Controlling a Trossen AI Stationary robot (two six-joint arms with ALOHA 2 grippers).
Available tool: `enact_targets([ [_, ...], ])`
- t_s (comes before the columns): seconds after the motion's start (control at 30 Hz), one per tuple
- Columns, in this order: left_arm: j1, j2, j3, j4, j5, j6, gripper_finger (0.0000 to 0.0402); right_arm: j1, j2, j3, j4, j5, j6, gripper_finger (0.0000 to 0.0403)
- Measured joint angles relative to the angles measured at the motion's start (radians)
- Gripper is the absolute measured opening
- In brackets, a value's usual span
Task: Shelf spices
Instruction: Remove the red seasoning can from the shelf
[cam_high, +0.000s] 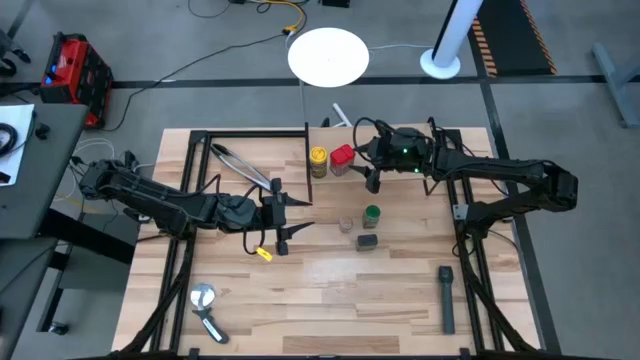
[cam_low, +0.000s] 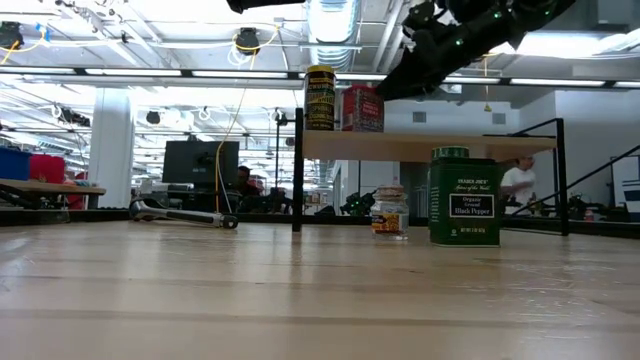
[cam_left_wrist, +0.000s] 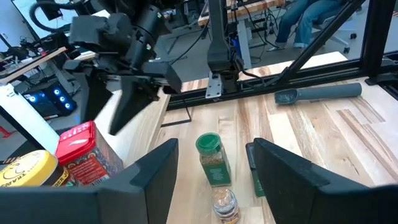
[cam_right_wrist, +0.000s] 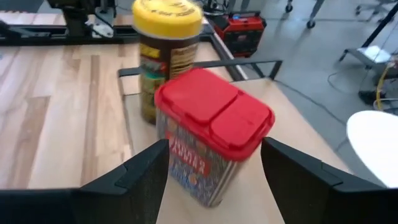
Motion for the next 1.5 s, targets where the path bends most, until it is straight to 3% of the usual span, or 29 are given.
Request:
enact_targets([
  [0.7,0.0,0.0,0.0,-0.026,-0.001,0.023,0.0201,0.116,-0.02,0.0,-0.126,0.005,0.101,0.0255],
  [1.03,0.004,0.0,0.0,-0.023,-0.001,0.13,0.0201,0.108,-0.11,0.0,-0.054,0.201,-0.058,0.0255],
  [1.2,0.036,0.0,0.0,0.037,0.002,0.203,0.0201,0.065,-0.116,0.023,-0.087,0.07,-0.07,0.0255],
  [1.4,0.077,0.0,0.0,0.113,0.156,0.192,0.0201,0.034,-0.107,0.023,-0.069,-0.003,-0.104,0.0255],
  [1.5,0.078,0.0,0.0,0.117,0.183,0.17,0.0201,0.025,-0.104,0.024,-0.046,-0.079,-0.107,0.0255],
])
